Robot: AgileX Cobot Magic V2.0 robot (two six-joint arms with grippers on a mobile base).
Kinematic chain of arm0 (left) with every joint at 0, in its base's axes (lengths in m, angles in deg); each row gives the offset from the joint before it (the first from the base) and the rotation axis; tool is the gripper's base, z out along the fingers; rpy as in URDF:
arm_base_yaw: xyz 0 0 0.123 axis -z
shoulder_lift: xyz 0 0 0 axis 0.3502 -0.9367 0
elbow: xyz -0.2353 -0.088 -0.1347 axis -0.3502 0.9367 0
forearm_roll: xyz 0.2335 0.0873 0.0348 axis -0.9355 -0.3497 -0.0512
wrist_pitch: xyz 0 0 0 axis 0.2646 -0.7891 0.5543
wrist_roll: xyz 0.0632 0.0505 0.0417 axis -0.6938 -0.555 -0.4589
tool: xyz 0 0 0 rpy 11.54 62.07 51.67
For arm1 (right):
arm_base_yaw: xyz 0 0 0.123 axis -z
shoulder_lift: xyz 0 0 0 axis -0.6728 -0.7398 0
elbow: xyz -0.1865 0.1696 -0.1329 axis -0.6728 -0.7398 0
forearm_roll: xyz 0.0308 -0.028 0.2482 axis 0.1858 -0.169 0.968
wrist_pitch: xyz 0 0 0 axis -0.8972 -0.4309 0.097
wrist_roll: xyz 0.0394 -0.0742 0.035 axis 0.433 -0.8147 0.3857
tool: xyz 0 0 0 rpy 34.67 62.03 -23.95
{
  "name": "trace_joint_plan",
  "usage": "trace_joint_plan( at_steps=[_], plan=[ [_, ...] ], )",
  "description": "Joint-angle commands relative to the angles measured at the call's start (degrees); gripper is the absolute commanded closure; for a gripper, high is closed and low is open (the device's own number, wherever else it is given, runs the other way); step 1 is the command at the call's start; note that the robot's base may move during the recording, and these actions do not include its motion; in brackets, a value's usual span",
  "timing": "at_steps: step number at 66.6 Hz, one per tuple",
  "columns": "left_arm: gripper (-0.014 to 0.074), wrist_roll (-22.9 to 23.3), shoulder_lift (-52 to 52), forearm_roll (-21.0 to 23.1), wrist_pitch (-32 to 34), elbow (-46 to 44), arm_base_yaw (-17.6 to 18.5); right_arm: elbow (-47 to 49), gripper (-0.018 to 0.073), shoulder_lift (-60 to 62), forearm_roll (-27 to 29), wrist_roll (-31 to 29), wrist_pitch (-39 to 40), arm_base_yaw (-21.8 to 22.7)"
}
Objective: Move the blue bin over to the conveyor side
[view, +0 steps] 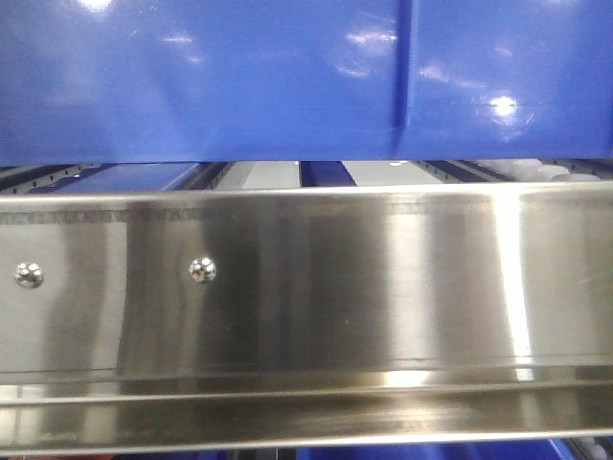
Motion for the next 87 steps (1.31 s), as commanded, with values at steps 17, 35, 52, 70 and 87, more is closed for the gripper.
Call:
trace_joint_plan(
  at_steps=[17,35,52,70,87],
  plan=[
    [-0.0006,-2.90,-1.56,1.63,0.42,-0.15,-1.95,0.60,0.0000,-3.41,-2.22,1.98,0.63,-2.63],
    [-0.0006,-2.90,-3.67,1.74,0.42,1.24,-1.95,0.60,0.0000,-6.00,-2.22,3.12,0.63,-1.86],
    [-0.0006,-2.90,-4.05,1.74,0.42,2.72,-1.95,0.02,0.0000,-8.10,-2.70,3.00,0.63,-1.86],
    [-0.0006,-2.90,-4.05,1.95,0.42,2.70,-1.95,0.02,0.0000,-8.43,-2.39,1.46,0.63,0.73],
    [-0.0006,-2.90,-4.05,1.96,0.42,2.70,-1.95,-4.47,0.0000,-8.43,1.91,-0.85,0.63,1.62]
  ],
)
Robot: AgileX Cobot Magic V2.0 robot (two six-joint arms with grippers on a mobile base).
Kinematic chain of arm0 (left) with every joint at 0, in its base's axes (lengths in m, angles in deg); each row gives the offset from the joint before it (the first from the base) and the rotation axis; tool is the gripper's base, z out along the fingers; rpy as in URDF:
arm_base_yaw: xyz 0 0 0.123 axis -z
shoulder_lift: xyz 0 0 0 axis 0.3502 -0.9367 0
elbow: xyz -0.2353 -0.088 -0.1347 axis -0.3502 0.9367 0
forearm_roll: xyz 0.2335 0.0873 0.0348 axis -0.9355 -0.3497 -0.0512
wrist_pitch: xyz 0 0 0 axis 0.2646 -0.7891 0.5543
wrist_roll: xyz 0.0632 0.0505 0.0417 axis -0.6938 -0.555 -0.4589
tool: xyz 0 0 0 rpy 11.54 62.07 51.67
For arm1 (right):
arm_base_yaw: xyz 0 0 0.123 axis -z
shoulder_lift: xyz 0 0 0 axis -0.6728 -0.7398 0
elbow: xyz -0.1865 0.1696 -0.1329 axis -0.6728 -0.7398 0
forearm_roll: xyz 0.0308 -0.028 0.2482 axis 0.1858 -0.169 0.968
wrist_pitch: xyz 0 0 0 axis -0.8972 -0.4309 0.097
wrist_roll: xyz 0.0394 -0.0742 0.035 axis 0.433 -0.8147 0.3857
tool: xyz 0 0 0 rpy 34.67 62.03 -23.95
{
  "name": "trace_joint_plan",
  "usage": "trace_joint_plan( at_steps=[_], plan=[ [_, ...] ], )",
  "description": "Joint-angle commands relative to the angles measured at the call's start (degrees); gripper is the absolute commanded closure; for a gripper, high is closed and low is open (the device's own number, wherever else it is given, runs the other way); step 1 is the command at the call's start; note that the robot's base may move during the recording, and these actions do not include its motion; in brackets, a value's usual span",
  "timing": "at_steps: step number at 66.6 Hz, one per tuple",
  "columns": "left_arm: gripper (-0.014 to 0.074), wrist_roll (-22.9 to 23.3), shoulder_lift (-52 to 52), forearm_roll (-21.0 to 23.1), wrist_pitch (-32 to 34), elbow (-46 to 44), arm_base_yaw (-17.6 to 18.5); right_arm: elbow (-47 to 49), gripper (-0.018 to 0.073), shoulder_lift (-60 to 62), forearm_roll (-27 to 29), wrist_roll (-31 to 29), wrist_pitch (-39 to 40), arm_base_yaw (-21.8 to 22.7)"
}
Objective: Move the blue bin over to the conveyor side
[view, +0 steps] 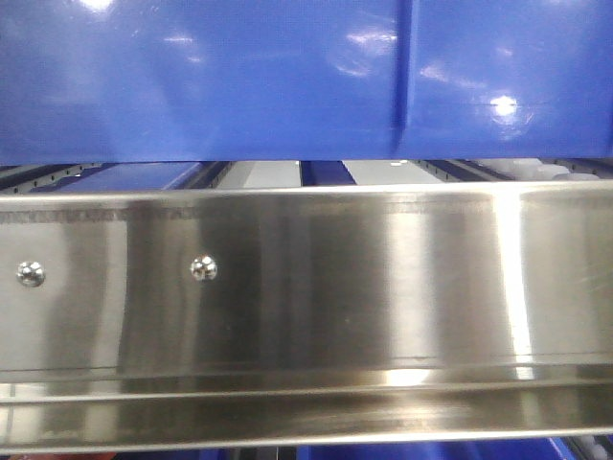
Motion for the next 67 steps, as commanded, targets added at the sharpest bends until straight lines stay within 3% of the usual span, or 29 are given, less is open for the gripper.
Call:
trace_joint_plan(
  at_steps=[1,67],
  plan=[
    [-0.0006,0.00,0.15,0.36,0.53,-0.04,-0.08,-1.57,0.0000,0.28,2.62,-1.29,0.62,0.14],
    [-0.0006,-0.64,-3.07,-0.60,0.53,-0.04,-0.08,-0.84,0.0000,0.28,3.05,-1.29,0.62,0.14]
  ],
)
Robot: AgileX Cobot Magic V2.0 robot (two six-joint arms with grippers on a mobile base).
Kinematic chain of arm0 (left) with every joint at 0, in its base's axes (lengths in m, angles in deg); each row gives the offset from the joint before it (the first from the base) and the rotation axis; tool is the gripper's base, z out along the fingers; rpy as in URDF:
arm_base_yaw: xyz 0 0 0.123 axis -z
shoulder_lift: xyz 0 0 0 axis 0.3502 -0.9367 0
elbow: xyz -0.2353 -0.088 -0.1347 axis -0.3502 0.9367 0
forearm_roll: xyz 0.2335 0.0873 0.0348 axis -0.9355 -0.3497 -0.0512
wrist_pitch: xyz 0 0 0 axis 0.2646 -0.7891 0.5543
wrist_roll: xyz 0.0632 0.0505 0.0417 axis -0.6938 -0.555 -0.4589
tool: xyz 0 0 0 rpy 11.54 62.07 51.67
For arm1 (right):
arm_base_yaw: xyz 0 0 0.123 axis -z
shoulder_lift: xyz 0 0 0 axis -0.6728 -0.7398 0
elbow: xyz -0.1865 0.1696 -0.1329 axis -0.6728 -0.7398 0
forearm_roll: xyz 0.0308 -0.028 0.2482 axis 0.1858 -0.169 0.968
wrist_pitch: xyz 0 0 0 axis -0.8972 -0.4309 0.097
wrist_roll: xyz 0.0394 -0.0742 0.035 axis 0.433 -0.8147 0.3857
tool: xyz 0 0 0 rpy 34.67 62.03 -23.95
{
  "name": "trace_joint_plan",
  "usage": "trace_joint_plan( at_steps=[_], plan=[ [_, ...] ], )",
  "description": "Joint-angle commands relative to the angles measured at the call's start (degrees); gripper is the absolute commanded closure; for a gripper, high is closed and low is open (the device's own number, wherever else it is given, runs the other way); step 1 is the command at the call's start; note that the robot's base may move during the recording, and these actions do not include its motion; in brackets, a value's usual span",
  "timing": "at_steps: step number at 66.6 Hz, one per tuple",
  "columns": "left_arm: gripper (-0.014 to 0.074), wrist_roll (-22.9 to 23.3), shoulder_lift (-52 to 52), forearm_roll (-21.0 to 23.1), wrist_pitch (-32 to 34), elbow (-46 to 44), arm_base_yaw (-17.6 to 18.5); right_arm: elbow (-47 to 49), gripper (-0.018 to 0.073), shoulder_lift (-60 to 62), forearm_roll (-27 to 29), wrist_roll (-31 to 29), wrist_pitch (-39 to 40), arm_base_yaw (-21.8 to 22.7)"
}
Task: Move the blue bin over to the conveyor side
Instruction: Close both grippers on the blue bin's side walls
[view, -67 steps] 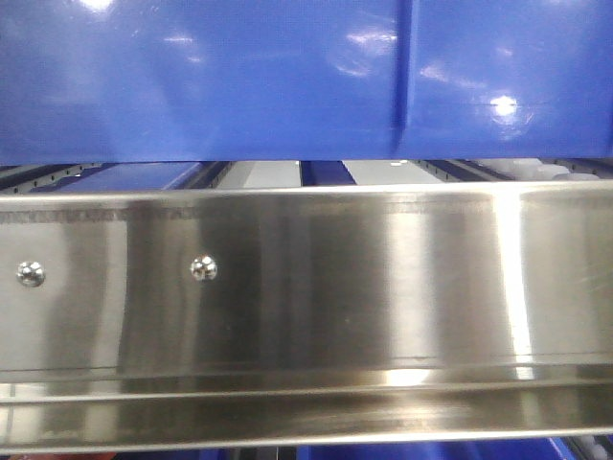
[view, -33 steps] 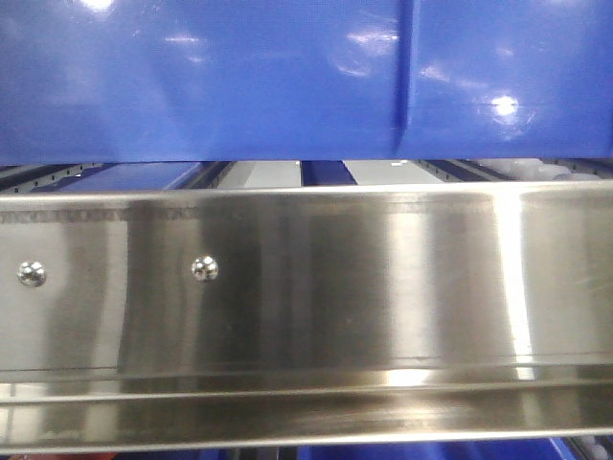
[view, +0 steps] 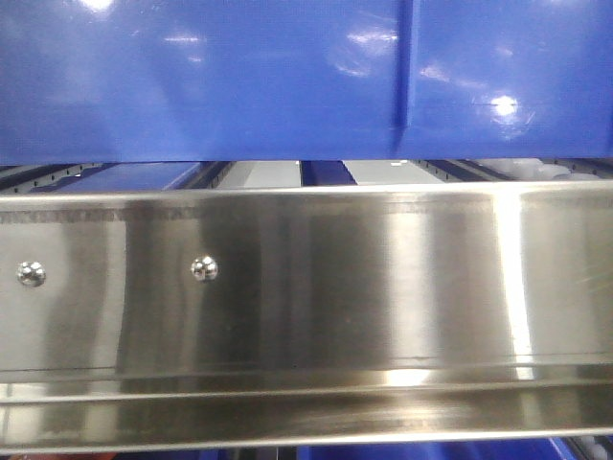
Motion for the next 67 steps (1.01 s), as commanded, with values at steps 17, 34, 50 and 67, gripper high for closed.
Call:
trace_joint_plan(
  at_steps=[17,34,50,67],
  plan=[
    [-0.0006,-4.44,-1.40,7.21,0.53,-0.04,-2.70,0.46,0.0000,0.28,-0.23,-0.63,0.74,0.14],
    [-0.0006,-4.56,-1.40,6.96,0.53,-0.04,-4.46,0.46,0.0000,0.28,-0.23,-0.63,0.74,0.14],
    [-0.0006,-4.56,-1.92,6.84,0.53,0.48,-4.46,0.46,0.0000,0.28,-0.23,-0.63,0.74,0.14],
    [-0.0006,-4.56,-2.62,6.84,0.53,2.38,-4.46,0.46,0.0000,0.28,-0.23,-0.63,0.74,0.14]
  ],
)
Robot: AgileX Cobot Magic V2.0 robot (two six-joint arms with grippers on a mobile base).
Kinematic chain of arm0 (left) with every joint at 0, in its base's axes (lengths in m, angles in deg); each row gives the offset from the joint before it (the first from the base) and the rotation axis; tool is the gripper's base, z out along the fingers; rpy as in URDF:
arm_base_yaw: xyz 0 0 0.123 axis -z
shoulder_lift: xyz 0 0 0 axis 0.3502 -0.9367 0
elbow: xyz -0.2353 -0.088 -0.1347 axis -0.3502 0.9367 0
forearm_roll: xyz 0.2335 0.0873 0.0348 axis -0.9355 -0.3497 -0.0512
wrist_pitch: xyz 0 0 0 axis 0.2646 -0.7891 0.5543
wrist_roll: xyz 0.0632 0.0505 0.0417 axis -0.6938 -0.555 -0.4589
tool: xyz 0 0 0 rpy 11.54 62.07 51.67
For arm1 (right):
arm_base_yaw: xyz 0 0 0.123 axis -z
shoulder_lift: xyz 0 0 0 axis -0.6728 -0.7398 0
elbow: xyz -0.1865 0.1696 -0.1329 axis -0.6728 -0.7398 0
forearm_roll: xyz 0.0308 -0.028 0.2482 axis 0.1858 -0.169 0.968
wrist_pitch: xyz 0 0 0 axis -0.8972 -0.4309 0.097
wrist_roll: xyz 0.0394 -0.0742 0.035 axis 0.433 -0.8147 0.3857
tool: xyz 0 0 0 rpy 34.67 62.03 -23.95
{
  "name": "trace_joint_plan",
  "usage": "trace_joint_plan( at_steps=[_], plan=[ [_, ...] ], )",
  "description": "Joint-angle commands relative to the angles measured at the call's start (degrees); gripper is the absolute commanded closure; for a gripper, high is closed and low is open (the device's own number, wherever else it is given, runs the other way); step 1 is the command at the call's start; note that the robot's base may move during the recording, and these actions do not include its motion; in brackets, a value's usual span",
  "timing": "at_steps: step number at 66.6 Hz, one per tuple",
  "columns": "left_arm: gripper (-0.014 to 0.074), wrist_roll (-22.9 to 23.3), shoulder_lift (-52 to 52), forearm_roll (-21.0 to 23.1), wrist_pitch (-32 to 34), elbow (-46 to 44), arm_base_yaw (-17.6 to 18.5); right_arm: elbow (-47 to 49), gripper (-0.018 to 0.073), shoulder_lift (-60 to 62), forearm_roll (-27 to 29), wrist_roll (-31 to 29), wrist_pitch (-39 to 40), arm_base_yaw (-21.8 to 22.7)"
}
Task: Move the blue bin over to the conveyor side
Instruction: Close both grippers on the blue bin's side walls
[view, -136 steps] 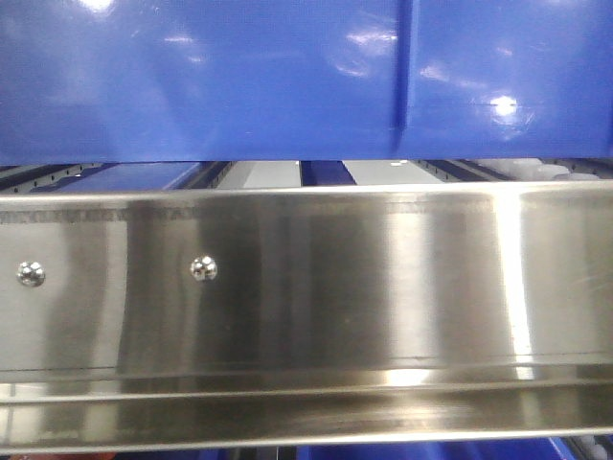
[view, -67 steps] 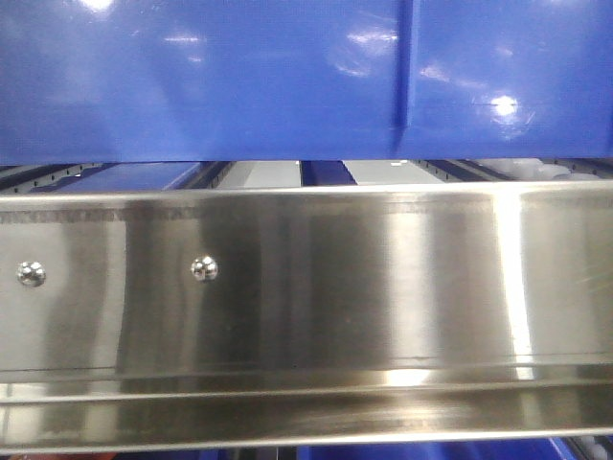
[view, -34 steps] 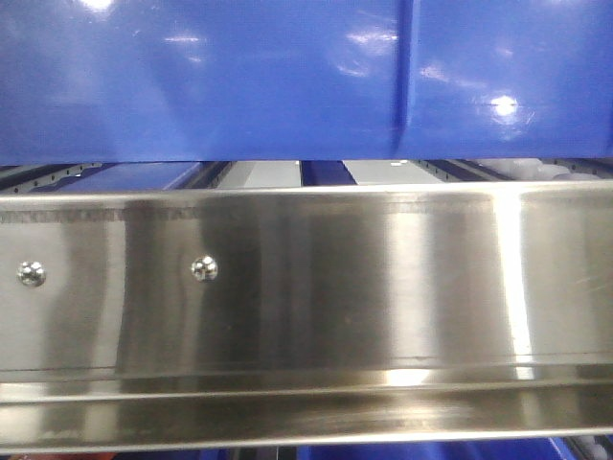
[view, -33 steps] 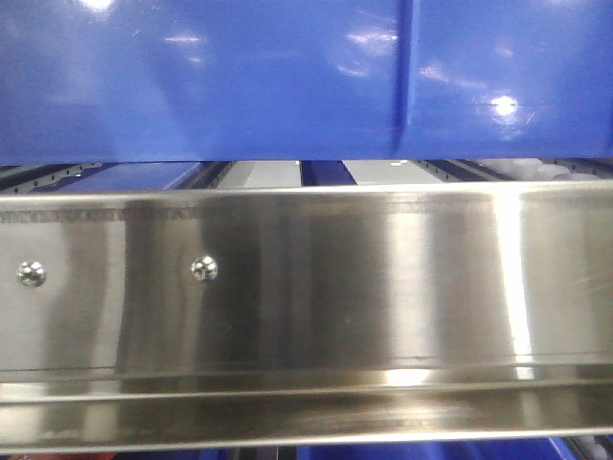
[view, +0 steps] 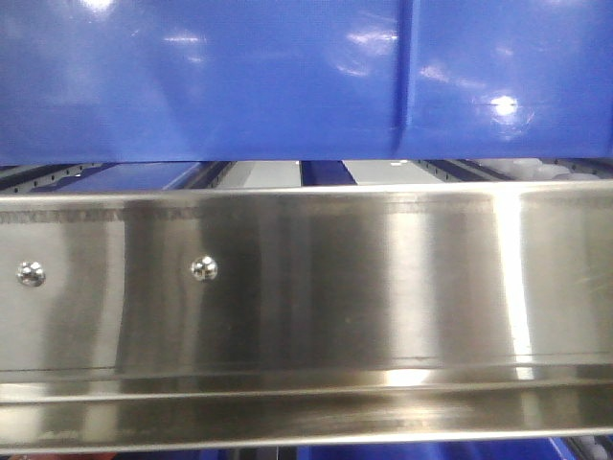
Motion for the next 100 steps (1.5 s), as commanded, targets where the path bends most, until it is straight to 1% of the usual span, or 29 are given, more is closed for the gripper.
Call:
trace_joint_plan(
  at_steps=[1,12,15,21,27,28,33,36,100],
  plan=[
    [-0.0006,-0.02,0.06,0.18,0.42,0.38,-0.13,0.46,0.0000,0.28,-0.23,-0.63,0.74,0.14],
    [-0.0006,-0.02,0.06,0.18,0.42,0.38,-0.13,0.46,0.0001,0.28,-0.23,-0.63,0.74,0.14],
    [-0.0006,-0.02,0.06,0.18,0.42,0.38,-0.13,0.46,0.0015,0.28,-0.23,-0.63,0.74,0.14],
    [-0.0006,-0.02,0.06,0.18,0.42,0.38,-0.13,0.46,0.0106,0.28,-0.23,-0.63,0.74,0.14],
    [-0.0006,-0.02,0.06,0.18,0.42,0.38,-0.13,0.46,0.0248,0.28,-0.23,-0.63,0.74,0.14],
    [-0.0006,-0.02,0.06,0.18,0.42,0.38,-0.13,0.46,0.0284,0.28,-0.23,-0.63,0.74,0.14],
    [-0.0006,-0.02,0.06,0.18,0.42,0.38,-0.13,0.46,0.0370,0.28,-0.23,-0.63,0.74,0.14],
    [-0.0006,-0.02,0.06,0.18,0.42,0.38,-0.13,0.46,0.0400,0.28,-0.23,-0.63,0.74,0.14],
    [-0.0003,-0.02,0.17,0.18,0.42,-1.50,-0.13,0.46,0.0405,0.28,-0.23,-0.63,0.74,0.14]
  ],
)
